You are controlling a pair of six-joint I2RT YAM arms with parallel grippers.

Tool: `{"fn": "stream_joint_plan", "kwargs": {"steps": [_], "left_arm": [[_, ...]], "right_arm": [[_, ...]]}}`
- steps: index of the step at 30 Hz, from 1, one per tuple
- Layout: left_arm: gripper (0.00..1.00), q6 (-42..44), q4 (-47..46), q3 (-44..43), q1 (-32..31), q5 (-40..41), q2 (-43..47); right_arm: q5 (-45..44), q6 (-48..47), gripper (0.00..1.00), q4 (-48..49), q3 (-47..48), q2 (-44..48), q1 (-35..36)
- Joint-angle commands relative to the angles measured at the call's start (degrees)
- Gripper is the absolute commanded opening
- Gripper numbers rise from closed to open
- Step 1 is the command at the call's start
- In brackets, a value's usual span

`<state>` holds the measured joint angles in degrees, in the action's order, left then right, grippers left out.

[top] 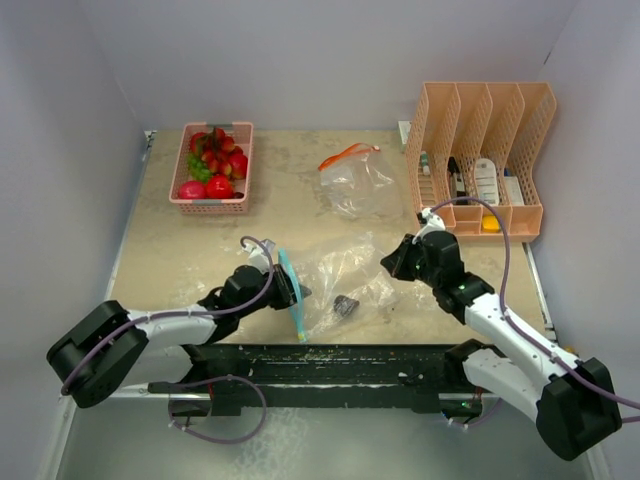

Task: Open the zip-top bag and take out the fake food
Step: Pick up the fake fruit from the zipper food storage bag.

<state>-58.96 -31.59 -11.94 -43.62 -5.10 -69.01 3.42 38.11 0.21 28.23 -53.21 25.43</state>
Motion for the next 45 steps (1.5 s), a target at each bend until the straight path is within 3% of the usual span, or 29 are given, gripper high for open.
{"fn": "stream_joint_plan", "kwargs": {"steps": [1,16,22,27,31,41,45], "left_arm": [[0.16,2.01,-7.33,-3.84,-0.63,0.64,-0.83],[0.22,-1.15,-21.84,-5.26,-5.79,-0.46,-17.25],[0.47,-2.25,-26.90,-5.14,-7.98,-1.21,-21.24],[0.62,-3.99,-37.51,-4.13,-8.95,-2.82,-27.13],[0.72,-3.88,-39.59,-5.73,-10.39,-3.41,-30.73],[0.72,-0.98,-35.13,-10.41,-15.54,-1.93,-31.61],[0.69,2.67,-28.22,-13.59,-19.17,2.17,-31.78]], "right_arm": [[1.54,1.82,0.00,2.64,-1.46,0.63,-0.03],[5.20,5.75,0.00,4.81,-3.40,4.14,0.58],[5.03,6.30,0.00,4.37,-5.05,6.05,0.65],[4.88,6.28,0.00,3.41,-5.05,7.11,0.66],[5.35,6.19,0.00,3.48,-5.06,6.82,0.67],[4.93,6.84,0.00,2.59,-6.11,9.04,0.67],[5.13,7.32,0.00,2.81,-7.51,9.65,0.72]]}}
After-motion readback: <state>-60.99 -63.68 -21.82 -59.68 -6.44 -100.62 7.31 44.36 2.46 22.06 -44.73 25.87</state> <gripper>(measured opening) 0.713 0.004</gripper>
